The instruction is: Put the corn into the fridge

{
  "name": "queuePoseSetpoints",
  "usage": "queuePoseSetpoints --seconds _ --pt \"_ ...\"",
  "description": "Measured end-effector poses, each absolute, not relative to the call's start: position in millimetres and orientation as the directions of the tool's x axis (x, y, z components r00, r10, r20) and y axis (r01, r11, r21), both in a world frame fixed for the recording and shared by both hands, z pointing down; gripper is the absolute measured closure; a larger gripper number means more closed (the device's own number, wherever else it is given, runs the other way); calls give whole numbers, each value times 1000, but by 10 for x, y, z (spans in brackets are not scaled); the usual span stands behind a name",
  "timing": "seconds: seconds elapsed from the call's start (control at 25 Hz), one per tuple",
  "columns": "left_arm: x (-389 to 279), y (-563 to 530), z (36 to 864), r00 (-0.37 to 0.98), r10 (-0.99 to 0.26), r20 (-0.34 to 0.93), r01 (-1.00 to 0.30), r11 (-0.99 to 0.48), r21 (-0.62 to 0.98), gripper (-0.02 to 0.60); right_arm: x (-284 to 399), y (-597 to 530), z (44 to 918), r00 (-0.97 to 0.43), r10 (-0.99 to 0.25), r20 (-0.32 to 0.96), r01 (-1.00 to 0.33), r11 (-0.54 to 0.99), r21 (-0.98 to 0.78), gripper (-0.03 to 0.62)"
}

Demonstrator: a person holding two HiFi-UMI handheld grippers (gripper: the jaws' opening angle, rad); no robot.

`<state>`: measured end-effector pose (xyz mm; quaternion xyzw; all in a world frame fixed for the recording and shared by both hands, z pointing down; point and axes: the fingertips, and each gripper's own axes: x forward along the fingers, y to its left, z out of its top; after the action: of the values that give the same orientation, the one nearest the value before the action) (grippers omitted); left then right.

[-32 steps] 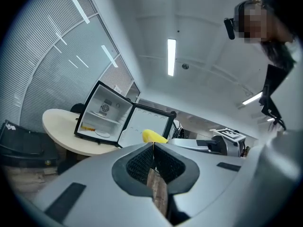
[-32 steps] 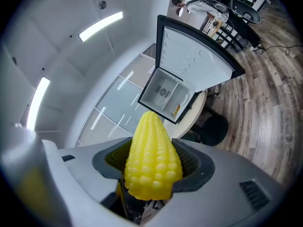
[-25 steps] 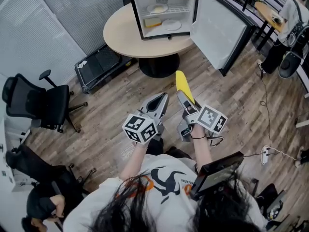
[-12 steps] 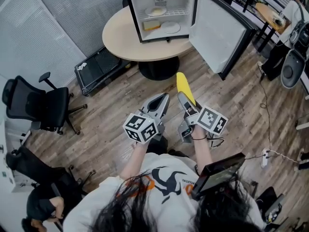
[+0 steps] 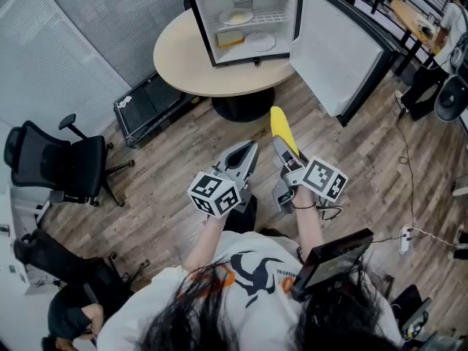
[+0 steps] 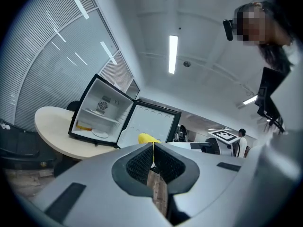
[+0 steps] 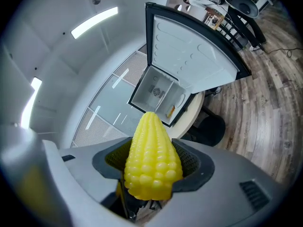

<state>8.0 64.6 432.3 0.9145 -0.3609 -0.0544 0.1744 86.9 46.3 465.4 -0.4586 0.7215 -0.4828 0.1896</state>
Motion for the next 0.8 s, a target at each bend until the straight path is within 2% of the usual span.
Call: queuePoseSetpoints --seconds 0.8 --pt "-551 -1265 4278 783 -622 3 -583 -733 350 569 252 -1414 4719 -477 -856 198 -448 43 -893 335"
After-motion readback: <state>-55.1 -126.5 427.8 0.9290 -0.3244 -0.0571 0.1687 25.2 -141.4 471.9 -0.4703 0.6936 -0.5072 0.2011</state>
